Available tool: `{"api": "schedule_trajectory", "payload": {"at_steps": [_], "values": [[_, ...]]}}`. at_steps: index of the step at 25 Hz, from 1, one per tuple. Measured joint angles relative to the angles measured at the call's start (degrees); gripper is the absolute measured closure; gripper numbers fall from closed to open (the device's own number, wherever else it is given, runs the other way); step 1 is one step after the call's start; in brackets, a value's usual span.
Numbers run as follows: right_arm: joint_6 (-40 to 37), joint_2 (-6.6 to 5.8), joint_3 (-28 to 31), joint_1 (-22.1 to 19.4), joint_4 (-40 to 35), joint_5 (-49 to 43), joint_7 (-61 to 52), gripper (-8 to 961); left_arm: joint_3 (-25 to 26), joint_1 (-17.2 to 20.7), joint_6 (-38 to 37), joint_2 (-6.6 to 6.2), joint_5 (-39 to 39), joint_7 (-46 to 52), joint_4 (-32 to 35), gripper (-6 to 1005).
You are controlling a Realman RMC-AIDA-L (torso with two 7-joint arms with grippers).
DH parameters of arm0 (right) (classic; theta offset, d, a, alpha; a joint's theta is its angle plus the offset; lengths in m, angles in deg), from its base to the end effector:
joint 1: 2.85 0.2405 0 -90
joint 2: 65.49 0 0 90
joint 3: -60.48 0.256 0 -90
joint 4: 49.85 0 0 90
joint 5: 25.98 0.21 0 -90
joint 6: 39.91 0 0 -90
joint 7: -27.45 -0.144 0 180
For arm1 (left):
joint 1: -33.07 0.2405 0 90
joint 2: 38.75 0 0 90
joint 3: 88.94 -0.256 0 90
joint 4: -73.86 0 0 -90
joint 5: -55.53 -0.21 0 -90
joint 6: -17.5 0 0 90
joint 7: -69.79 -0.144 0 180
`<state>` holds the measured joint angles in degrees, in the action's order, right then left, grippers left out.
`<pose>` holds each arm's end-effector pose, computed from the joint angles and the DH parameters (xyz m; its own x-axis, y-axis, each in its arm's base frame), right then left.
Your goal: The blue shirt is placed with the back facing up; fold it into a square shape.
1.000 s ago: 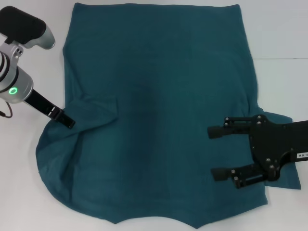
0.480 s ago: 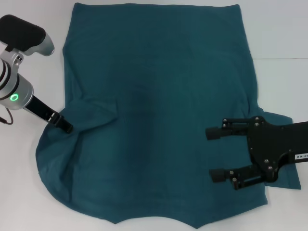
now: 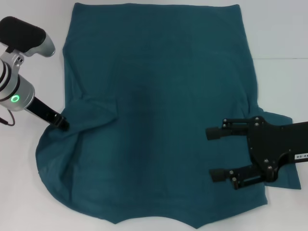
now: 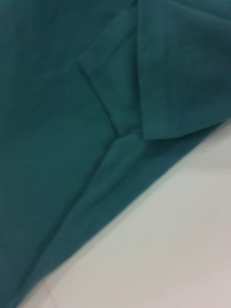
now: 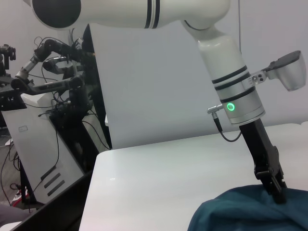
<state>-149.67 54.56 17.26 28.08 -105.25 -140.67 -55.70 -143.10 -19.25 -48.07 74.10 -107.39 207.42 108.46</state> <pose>0.2064 0.3086 0.0336 0.8785 -0.1376 -0.4574 -0.1469 -0.9890 0.0154 -0.2589 0.4383 0.0255 0.6032 0.7916 -0.0974 0.5900 -0.5250 -0.6135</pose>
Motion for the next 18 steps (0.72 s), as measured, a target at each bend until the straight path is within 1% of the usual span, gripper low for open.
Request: {"api": "schedule_trajectory", "payload": {"at_steps": [3,9,10,11,12,13,14,18], "values": [[0.1,0.00,0.0,0.0,0.1,0.0,0.0,49,0.0,0.0,-0.7,0.11,1.2,-1.0,0.8,532],[0.2,-0.01,0.0,-0.3,0.1,0.0,0.0,49,0.0,0.6,-1.7,1.03,2.7,-3.7,2.6,779],[0.2,0.00,0.2,-0.3,0.1,0.0,0.0,49,0.0,1.0,-2.8,1.62,3.0,-4.8,3.6,967],[0.2,0.00,0.2,-0.3,0.1,0.0,0.0,49,0.0,1.3,-3.2,1.96,3.0,-5.2,4.5,966],[0.1,0.00,0.3,-0.4,0.1,0.0,0.0,49,0.0,2.0,-3.7,2.56,3.1,-5.5,5.9,966],[0.1,-0.01,0.4,-0.4,0.1,0.0,0.0,49,0.0,2.0,-3.7,2.56,3.1,-5.5,5.9,965],[0.1,-0.01,0.4,-0.4,0.1,0.1,0.0,50,0.0,2.5,-4.0,3.11,3.1,-5.8,7.0,965],[-0.2,-0.11,0.4,-0.6,0.1,0.8,0.0,50,-0.1,5.9,-5.9,5.53,3.2,-6.9,14.8,963]]}}
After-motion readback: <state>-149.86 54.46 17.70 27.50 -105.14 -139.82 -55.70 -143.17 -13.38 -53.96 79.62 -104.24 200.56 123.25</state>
